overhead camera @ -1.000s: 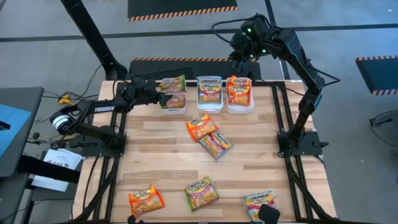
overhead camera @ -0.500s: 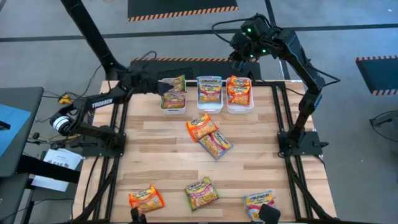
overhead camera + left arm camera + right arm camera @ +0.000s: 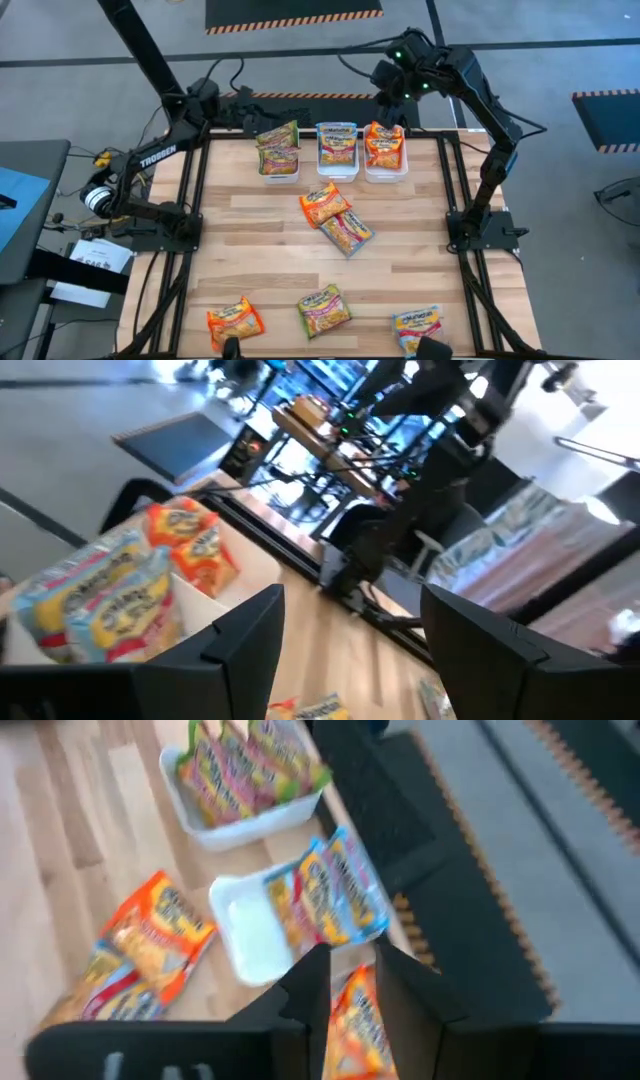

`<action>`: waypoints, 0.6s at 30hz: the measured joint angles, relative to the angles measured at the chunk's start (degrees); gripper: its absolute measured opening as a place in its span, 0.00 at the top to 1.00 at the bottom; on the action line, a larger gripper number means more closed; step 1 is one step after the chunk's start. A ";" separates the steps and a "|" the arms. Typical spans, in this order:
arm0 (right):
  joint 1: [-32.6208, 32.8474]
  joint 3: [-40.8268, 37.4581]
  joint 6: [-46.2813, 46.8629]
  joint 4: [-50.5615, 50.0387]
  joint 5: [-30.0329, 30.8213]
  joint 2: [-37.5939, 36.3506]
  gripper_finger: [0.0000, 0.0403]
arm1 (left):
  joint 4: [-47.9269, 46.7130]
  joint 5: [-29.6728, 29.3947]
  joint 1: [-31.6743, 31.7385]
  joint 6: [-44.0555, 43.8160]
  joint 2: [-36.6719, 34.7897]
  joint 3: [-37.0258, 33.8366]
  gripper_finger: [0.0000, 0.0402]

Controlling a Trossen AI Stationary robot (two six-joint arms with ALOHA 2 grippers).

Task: Sort Maruchan noodles
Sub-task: Put the orange noodle pack into the right white bin

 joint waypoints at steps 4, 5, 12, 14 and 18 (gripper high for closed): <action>2.10 0.00 3.47 -3.18 0.01 0.00 0.64 | -0.05 2.31 -1.26 -0.94 -1.04 -0.01 0.45; 2.70 0.00 4.81 -3.53 0.01 0.00 0.61 | -0.05 2.84 -1.64 -0.96 -1.52 -0.01 0.45; 6.40 -0.25 19.26 -6.75 -1.82 0.08 0.47 | -0.22 4.32 -3.30 -1.40 -6.69 -0.01 0.45; 7.89 -1.23 22.74 -6.80 -4.04 0.17 0.46 | -0.57 4.24 -3.92 -1.40 -8.49 -0.01 0.45; 11.16 -3.62 25.28 -6.67 -6.00 0.17 0.45 | -1.65 4.06 -5.74 -1.34 -11.35 -0.04 0.45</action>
